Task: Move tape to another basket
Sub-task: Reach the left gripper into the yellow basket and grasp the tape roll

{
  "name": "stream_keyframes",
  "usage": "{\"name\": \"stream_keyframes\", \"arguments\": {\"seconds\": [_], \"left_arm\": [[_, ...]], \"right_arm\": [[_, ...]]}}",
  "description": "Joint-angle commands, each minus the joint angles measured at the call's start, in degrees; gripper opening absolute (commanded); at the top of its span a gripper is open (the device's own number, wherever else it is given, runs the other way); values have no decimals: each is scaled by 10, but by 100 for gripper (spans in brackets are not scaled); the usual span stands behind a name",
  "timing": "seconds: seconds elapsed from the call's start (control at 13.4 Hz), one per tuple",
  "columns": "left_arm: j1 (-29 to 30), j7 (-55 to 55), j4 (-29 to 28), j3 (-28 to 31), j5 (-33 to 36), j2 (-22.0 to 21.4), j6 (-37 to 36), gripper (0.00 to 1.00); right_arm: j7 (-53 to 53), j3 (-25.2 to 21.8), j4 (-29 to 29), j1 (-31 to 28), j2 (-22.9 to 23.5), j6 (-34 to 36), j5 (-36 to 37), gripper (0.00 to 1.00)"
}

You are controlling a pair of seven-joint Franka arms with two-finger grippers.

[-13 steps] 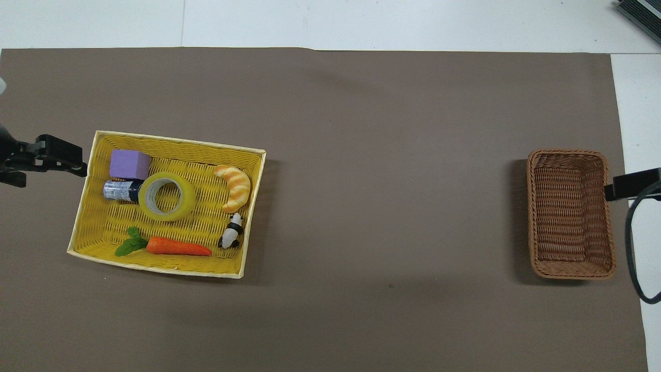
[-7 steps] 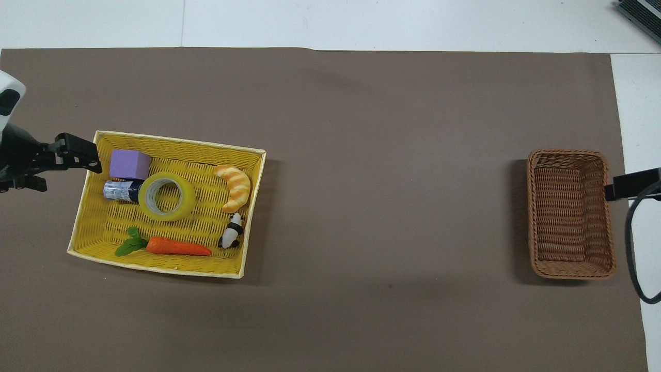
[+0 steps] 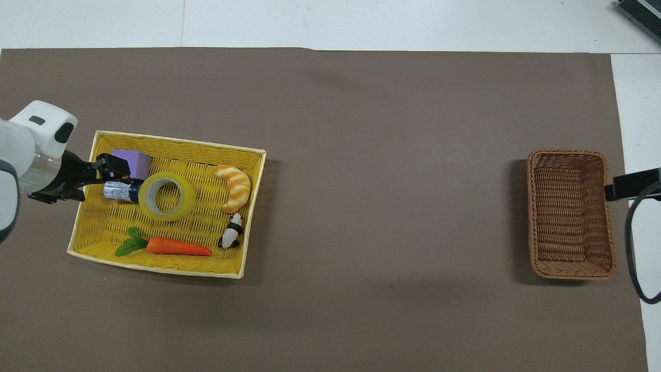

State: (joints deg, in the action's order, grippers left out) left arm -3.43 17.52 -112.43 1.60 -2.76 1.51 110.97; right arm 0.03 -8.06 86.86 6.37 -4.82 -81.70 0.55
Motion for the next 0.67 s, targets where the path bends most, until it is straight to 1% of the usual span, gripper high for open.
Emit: {"name": "stream_keyframes", "arguments": {"seconds": [0.0,0.07,0.3,0.45,0.52,0.6], "left_arm": [[-8,6,-61,0,-8,6,75,100],[-9,6,-73,0,-8,14,97,99],[-19,6,-98,0,-8,43,151,75],[-23,6,-104,0,-8,56,171,59],[-24,4,-108,0,-8,58,177,54],[-24,2,-111,0,-8,58,183,52]], "right_arm": [[9,2,12,-5,-12,-6,-13,100],[9,2,12,-5,-12,-6,-13,100],[9,2,12,-5,-12,-6,-13,100],[9,2,12,-6,-12,-6,-13,100],[9,2,12,-6,-12,-6,-13,100],[9,2,12,-5,-12,-6,-13,100]]}}
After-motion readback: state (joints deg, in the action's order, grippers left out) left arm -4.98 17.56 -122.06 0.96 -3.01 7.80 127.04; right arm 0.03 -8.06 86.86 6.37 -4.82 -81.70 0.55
